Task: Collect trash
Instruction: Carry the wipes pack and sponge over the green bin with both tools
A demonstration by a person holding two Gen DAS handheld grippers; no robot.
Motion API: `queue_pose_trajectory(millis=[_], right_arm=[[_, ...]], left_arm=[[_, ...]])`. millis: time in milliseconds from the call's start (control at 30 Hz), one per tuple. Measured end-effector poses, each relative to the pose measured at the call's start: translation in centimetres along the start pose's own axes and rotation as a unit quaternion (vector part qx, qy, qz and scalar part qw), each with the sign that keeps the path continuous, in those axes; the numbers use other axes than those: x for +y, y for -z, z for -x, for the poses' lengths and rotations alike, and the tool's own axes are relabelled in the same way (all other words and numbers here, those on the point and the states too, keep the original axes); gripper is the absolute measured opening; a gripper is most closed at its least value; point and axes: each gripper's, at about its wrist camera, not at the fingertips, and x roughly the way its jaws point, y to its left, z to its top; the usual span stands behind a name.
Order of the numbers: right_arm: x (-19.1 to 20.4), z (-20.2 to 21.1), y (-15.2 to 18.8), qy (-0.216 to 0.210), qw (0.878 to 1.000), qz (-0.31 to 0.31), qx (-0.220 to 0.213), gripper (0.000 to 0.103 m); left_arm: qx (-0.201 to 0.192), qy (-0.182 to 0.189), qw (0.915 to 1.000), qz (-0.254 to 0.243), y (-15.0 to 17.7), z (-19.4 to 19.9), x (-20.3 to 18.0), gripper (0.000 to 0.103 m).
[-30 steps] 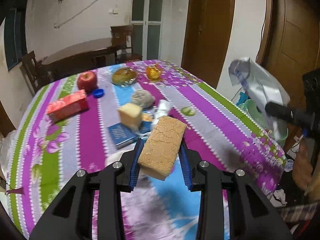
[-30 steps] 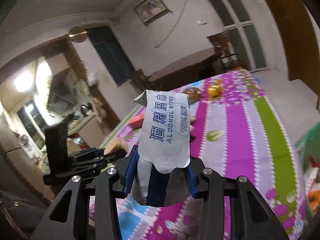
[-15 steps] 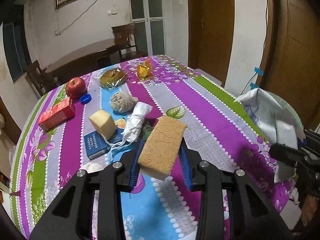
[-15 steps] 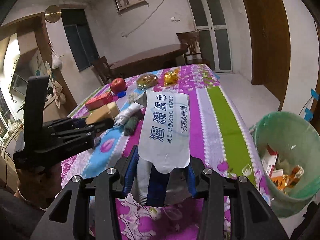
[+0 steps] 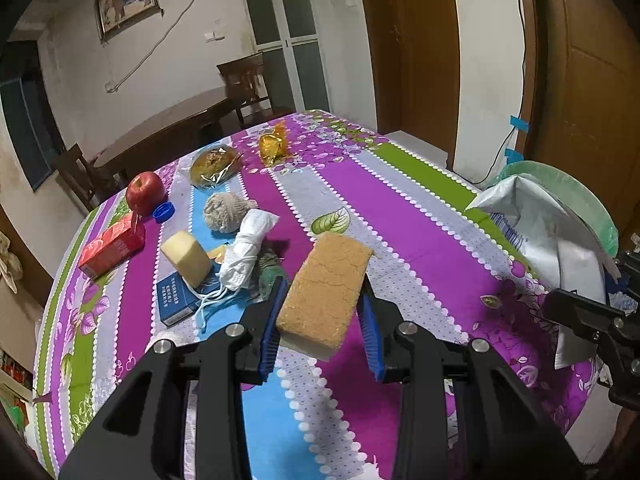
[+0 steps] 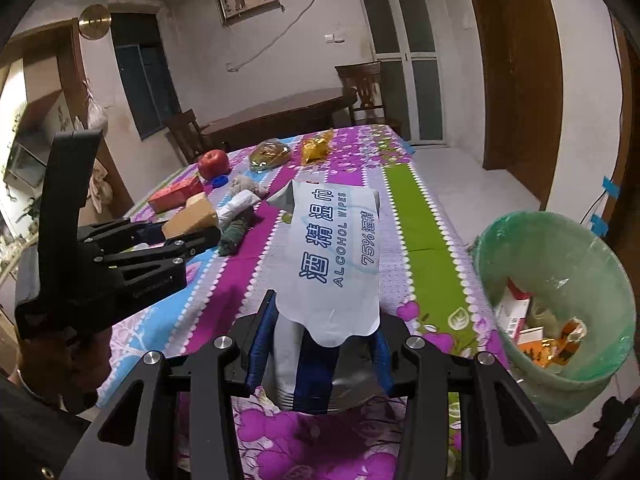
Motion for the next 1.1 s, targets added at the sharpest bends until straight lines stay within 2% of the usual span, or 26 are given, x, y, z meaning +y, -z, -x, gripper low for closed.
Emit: queue_pose_trajectory(millis=[300,1100], right_arm=[[0.1,0.4,0.2,0.027,1.000,0.010,-0.004,0.044],[-1.5,1.6,0.2,0.060,0.998,0.009,-0.016,0.044]], left_arm=[[0.001,-0.001,0.9999,-0.013,0.3,0.1,-1.0,0.033],[-0.001,0.015,0.9988,-0.047,-0.5,-0.3,-4.1,0.033]])
